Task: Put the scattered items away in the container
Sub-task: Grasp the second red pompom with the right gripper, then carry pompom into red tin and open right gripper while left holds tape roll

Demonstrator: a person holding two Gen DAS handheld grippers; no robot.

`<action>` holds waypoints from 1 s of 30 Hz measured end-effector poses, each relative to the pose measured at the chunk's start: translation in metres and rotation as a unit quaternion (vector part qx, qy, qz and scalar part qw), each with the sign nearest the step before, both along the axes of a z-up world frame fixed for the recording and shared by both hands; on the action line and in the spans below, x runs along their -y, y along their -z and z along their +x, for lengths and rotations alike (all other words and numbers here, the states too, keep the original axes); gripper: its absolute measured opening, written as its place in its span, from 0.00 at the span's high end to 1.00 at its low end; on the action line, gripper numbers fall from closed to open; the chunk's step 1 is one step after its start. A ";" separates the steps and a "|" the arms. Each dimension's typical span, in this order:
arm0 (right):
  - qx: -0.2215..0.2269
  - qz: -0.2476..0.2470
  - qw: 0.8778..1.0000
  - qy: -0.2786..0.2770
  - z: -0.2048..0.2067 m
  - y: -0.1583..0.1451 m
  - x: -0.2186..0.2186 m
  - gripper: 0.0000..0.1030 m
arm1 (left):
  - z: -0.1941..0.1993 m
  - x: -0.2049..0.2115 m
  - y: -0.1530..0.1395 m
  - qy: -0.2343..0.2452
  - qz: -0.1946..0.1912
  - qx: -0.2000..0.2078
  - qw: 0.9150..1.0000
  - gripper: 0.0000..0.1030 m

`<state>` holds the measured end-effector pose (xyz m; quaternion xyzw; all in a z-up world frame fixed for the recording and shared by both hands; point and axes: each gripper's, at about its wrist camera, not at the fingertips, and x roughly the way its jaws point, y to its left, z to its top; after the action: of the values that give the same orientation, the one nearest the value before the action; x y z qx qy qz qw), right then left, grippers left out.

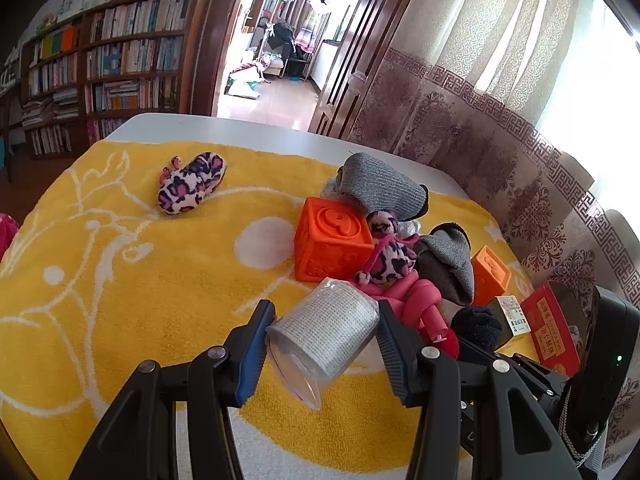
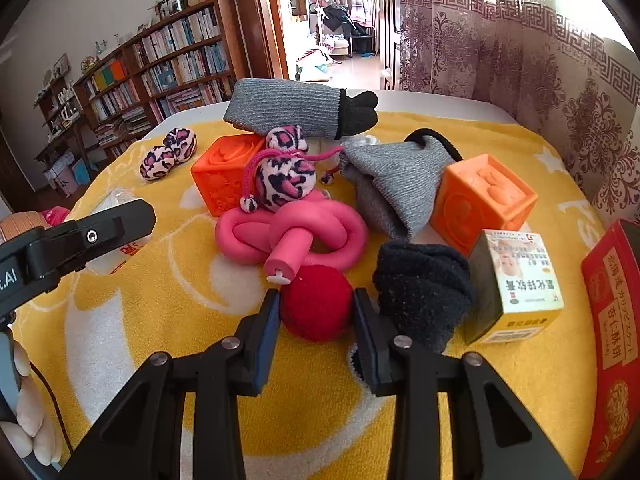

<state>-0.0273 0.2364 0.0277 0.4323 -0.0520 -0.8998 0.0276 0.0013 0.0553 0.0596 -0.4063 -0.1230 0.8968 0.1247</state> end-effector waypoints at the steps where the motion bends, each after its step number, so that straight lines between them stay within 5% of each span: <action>1: -0.001 -0.005 1.000 0.002 0.001 -0.001 -0.002 0.64 | 0.000 0.000 0.000 0.001 -0.001 0.000 1.000 0.49; 30: -0.091 -0.050 0.992 0.074 0.100 -0.064 -0.061 0.65 | 0.016 -0.032 -0.008 0.030 -0.053 -0.037 0.997 0.49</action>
<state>0.0724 0.2979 0.0914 0.3418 -0.1260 -0.9312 -0.0130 0.0171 0.0874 0.0672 -0.3828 -0.0586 0.9122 0.1343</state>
